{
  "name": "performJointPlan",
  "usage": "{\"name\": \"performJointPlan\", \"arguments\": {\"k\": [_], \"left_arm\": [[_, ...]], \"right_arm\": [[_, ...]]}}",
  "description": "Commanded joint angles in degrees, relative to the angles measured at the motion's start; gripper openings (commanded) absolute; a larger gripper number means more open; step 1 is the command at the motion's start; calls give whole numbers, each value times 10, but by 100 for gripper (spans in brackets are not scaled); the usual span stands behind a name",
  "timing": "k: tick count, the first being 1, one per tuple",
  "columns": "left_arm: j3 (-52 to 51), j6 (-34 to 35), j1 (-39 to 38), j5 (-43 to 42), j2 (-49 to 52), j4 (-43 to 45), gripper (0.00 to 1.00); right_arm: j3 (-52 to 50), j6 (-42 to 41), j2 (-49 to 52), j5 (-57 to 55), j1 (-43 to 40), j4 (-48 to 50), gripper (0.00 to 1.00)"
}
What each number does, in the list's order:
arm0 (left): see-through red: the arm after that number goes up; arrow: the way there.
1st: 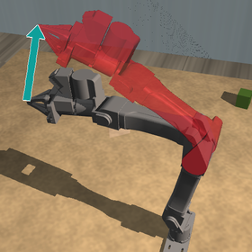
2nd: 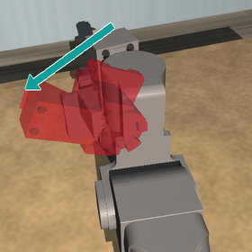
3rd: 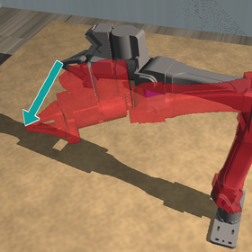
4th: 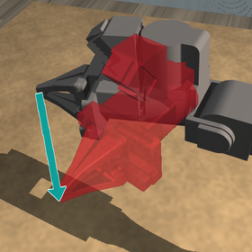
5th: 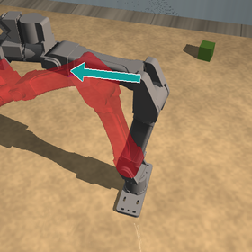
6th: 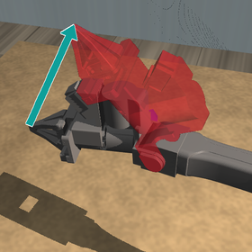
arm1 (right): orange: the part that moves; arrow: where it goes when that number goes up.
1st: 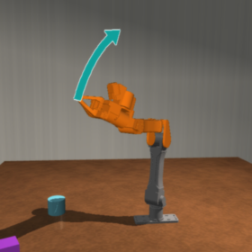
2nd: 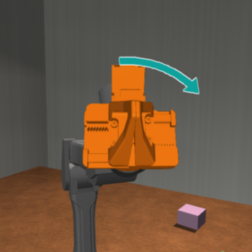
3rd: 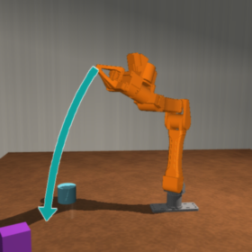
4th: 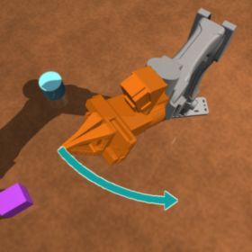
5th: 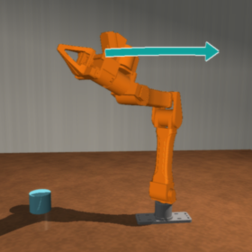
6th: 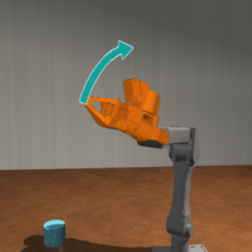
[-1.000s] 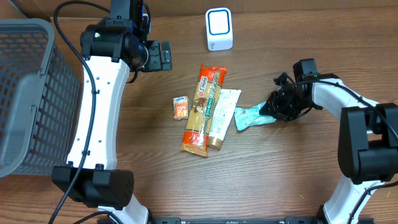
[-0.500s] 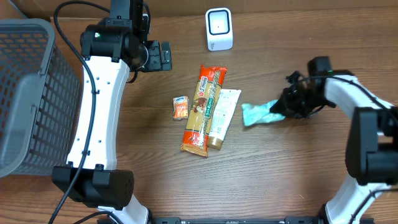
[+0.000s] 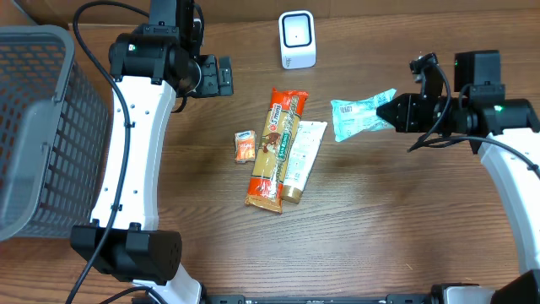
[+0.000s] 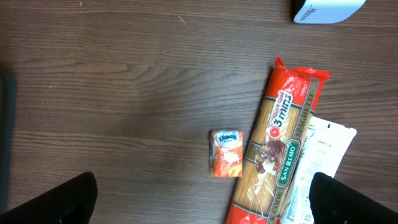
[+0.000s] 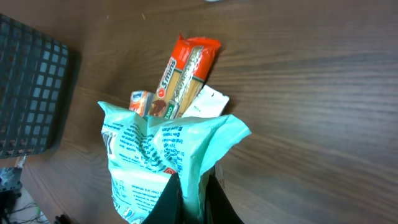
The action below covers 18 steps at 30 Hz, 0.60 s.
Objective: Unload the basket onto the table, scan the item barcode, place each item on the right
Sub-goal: 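Lift the green packet with the right gripper toward the white scanner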
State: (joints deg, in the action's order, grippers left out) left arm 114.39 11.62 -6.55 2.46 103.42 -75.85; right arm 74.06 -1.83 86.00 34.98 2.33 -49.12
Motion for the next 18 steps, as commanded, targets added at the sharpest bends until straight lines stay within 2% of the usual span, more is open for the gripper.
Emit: {"name": "performJointPlan", "arguments": {"k": [1, 3, 6, 10, 14, 18], "left_arm": [[-2, 4, 0, 9, 4, 0, 100], [-2, 4, 2, 9, 4, 0, 100], [-2, 4, 2, 9, 4, 0, 100], [-2, 4, 1, 9, 4, 0, 100], [-2, 4, 1, 9, 4, 0, 100], [-2, 4, 2, 9, 4, 0, 100]], "right_arm": [[32, -56, -12, -65, 26, -29, 3], [70, -59, -4, -116, 47, -66, 3], [188, -74, 35, -256, 94, -137, 3], [312, -74, 108, -397, 145, -152, 3], [352, -58, 166, -542, 180, -81, 4], [351, 39, 210, -617, 203, 46, 4]]}}
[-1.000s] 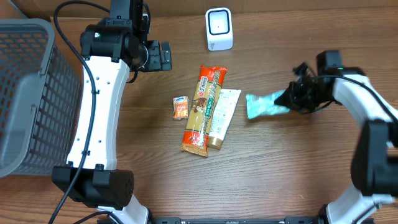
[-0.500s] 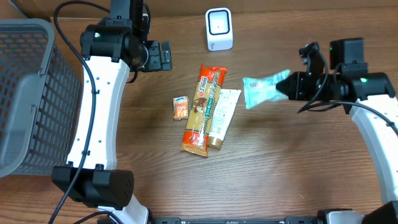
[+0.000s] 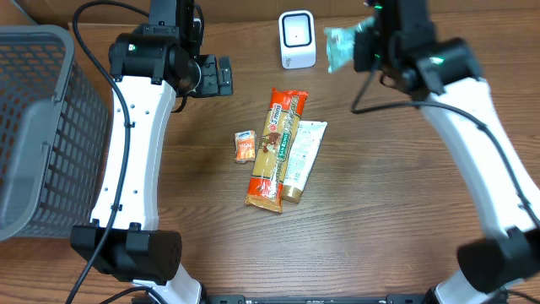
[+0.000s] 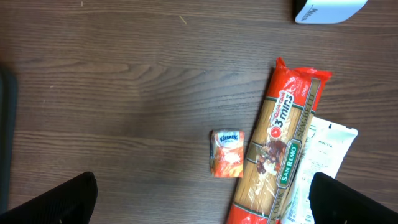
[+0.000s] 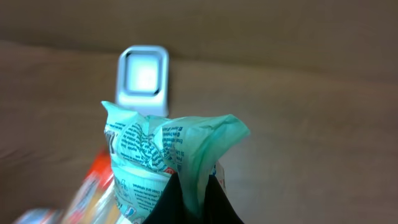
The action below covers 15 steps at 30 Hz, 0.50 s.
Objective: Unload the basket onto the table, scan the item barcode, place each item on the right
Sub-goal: 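Lift the green packet with the right gripper toward the white scanner, then hold the green packet under the scanner, then swing it right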
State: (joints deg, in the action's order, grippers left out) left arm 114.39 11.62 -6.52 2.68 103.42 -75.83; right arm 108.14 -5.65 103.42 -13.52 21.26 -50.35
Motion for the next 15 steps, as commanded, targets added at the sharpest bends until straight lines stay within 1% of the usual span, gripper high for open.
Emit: {"name": "performJointPlan", "arguments": {"k": [1, 4, 7, 10, 15], "left_arm": [[-2, 4, 1, 7, 4, 0, 100], [-2, 4, 0, 7, 4, 0, 100], [-2, 4, 0, 7, 4, 0, 100], [-2, 4, 0, 7, 4, 0, 100], [-2, 4, 1, 7, 4, 0, 100]], "right_arm": [[10, 108, 48, -144, 19, 92, 4], [10, 189, 78, -185, 31, 187, 4], [10, 279, 109, -188, 35, 268, 3], [10, 339, 143, -188, 39, 332, 4], [10, 462, 211, -200, 65, 421, 4]]}}
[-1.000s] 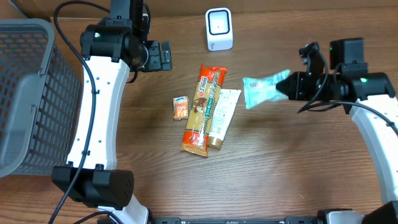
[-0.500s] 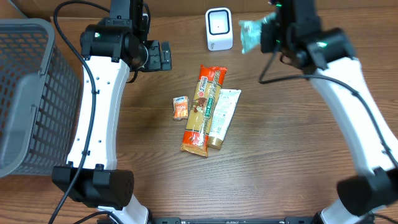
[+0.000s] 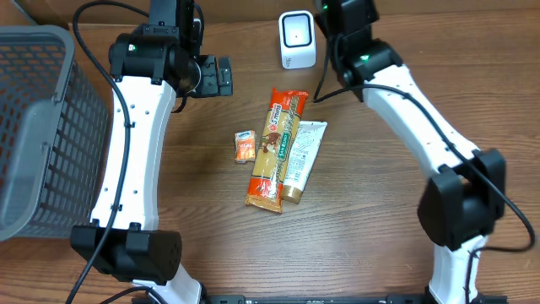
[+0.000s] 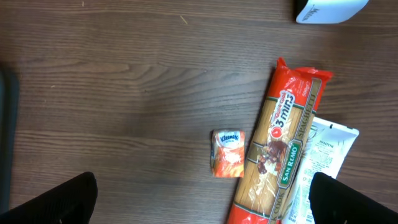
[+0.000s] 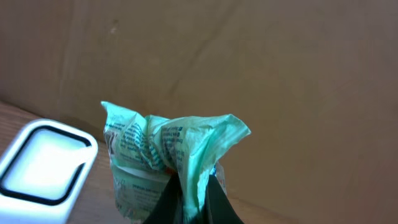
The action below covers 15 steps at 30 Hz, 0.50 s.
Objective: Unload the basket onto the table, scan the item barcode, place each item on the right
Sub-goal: 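Hold the green packet under the scanner, then swing it right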
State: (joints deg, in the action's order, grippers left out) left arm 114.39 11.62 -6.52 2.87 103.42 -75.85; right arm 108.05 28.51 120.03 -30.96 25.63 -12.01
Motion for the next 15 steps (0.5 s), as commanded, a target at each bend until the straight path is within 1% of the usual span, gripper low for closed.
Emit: {"name": "performJointPlan", "arguments": {"k": [1, 3, 4, 5, 8, 10, 15], "left_arm": [[-2, 4, 1, 5, 4, 0, 100], [-2, 4, 1, 5, 4, 0, 100], [-2, 4, 1, 5, 4, 0, 100], [-2, 4, 1, 5, 4, 0, 100], [-2, 4, 1, 5, 4, 0, 100], [-2, 4, 1, 5, 4, 0, 100], [-2, 4, 1, 5, 4, 0, 100]], "right_arm": [[10, 135, 58, -38, 27, 61, 4], [10, 170, 88, -73, 41, 123, 4], [10, 200, 104, -86, 46, 153, 4], [10, 251, 127, -106, 54, 209, 4], [10, 329, 159, -110, 63, 281, 4], [10, 351, 167, -110, 67, 296, 4], [10, 350, 169, -109, 68, 295, 4]]}}
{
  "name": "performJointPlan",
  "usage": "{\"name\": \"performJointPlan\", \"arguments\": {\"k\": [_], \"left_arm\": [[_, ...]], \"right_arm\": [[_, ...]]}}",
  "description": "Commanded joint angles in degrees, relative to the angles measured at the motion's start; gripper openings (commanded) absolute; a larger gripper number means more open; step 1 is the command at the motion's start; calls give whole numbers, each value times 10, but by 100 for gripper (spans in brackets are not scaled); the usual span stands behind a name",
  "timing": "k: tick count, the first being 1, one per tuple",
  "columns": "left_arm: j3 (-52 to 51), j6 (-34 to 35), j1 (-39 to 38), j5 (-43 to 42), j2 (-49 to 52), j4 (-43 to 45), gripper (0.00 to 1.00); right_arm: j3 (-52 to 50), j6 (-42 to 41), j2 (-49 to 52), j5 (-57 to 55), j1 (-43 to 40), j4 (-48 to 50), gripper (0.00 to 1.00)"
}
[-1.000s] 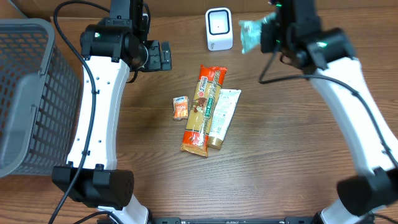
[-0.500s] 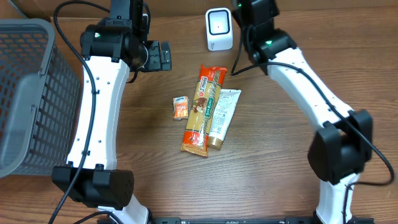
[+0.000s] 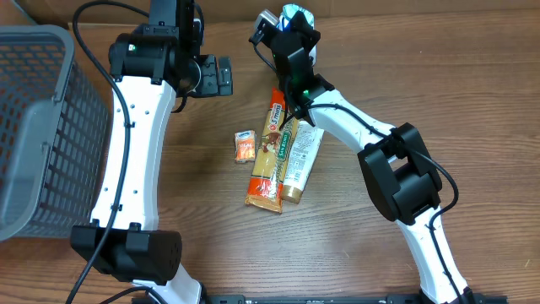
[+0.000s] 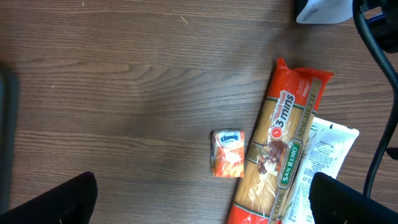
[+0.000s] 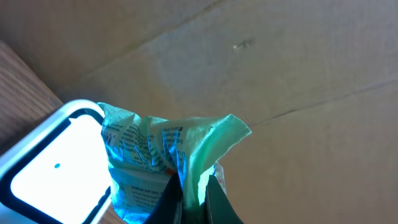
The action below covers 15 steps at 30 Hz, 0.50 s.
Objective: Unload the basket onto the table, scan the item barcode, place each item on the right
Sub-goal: 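Hold the green packet under the scanner, then swing it right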
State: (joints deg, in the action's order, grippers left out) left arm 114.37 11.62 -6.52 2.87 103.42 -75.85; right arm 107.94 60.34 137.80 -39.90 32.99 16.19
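Note:
My right gripper (image 5: 194, 198) is shut on the crumpled end of a pale green packet (image 5: 155, 158). It holds the packet right in front of the lit window of the white scanner (image 5: 46, 171). Overhead, the right gripper (image 3: 291, 32) and the packet (image 3: 295, 13) cover the scanner at the back centre of the table. A corner of the scanner (image 4: 323, 9) shows in the left wrist view. My left gripper (image 3: 216, 76) hangs open above the table's back left, holding nothing.
An orange pasta packet (image 3: 272, 148), a white tube (image 3: 304, 156) and a small orange tissue pack (image 3: 245, 146) lie mid-table. A grey wire basket (image 3: 34, 127) stands at the left edge. A brown cardboard wall backs the table.
My right gripper has moved left with the green packet, from just right of the scanner to directly over it. The packet now overlaps the lit window. The left arm has not moved.
My right gripper held the green packet over the right side of the table. It was then at the back, right of the scanner, then close beside it, and now it holds the packet in front of the scanner window. The left gripper stayed open and still.

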Motion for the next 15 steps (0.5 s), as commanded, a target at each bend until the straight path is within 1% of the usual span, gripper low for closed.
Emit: {"name": "performJointPlan", "arguments": {"k": [1, 8, 13, 15], "left_arm": [[-2, 4, 1, 5, 4, 0, 100], [-2, 4, 1, 5, 4, 0, 100], [-2, 4, 1, 5, 4, 0, 100], [-2, 4, 1, 5, 4, 0, 100]], "right_arm": [[12, 32, -8, -21, -6, 14, 4], [12, 31, -15, -36, 0, 38, 3], [12, -24, -72, -58, 1, 26, 4], [12, -54, -109, -59, 1, -22, 4]]}}
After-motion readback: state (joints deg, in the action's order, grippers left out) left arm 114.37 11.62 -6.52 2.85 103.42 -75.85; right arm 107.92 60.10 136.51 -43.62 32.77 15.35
